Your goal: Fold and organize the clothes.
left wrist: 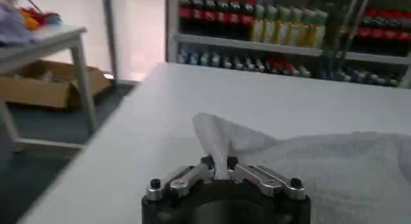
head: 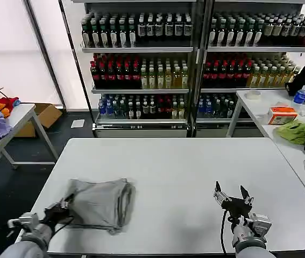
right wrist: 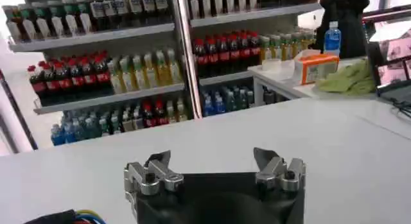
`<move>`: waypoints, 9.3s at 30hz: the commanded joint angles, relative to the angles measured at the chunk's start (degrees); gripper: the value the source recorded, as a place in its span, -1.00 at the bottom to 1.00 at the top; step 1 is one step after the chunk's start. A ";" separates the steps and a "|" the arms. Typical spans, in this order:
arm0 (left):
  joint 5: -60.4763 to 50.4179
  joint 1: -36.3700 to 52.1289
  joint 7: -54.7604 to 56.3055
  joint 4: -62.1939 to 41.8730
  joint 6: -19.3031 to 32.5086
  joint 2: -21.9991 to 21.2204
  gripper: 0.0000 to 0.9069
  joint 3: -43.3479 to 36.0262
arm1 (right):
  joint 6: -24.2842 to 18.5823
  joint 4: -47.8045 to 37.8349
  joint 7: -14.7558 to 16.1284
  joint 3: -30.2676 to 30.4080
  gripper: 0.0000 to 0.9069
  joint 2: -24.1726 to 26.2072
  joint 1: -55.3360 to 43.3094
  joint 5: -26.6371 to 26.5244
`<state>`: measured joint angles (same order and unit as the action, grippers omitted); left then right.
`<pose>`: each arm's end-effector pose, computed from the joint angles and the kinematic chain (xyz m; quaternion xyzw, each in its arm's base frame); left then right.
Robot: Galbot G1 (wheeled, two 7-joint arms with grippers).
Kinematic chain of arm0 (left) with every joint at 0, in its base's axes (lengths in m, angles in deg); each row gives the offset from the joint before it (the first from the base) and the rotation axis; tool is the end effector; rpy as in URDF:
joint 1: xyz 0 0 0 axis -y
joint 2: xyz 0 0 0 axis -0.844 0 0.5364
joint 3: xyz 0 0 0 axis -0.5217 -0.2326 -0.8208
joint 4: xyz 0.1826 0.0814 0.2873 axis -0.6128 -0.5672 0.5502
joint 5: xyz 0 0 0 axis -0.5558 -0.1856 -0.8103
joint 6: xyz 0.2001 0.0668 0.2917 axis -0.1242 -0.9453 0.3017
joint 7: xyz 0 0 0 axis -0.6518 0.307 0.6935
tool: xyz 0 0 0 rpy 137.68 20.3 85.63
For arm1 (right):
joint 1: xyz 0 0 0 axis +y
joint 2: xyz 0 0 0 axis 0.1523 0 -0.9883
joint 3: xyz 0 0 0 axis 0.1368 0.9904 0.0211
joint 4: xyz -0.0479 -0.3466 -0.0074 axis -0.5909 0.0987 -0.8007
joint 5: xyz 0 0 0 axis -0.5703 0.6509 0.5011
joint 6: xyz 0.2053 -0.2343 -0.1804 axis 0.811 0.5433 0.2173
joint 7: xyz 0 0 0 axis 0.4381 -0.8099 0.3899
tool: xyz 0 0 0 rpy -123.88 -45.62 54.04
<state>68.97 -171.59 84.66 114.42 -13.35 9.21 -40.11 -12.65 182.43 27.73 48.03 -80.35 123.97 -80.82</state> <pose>0.2274 0.1612 -0.2897 0.0159 -0.9710 0.0443 0.2346 0.2023 -0.0228 -0.2379 -0.0660 -0.9857 -0.0670 0.1398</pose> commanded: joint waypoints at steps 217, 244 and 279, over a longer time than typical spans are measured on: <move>-10.93 0.90 10.95 15.02 8.93 -10.83 1.00 -14.82 | 6.32 1.43 2.17 -24.53 1.00 13.93 0.52 -3.76; -12.17 3.47 11.35 11.15 9.52 -7.41 1.00 -14.18 | 2.79 -1.90 4.70 -13.14 1.00 6.88 0.58 0.61; -16.85 0.67 10.79 15.47 10.92 -9.11 1.00 -14.85 | 2.94 -1.18 4.48 -12.06 1.00 7.28 -0.76 0.46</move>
<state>52.49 -170.79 95.17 129.53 -2.51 0.13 -54.79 -9.76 181.27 32.28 35.81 -73.08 123.52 -80.48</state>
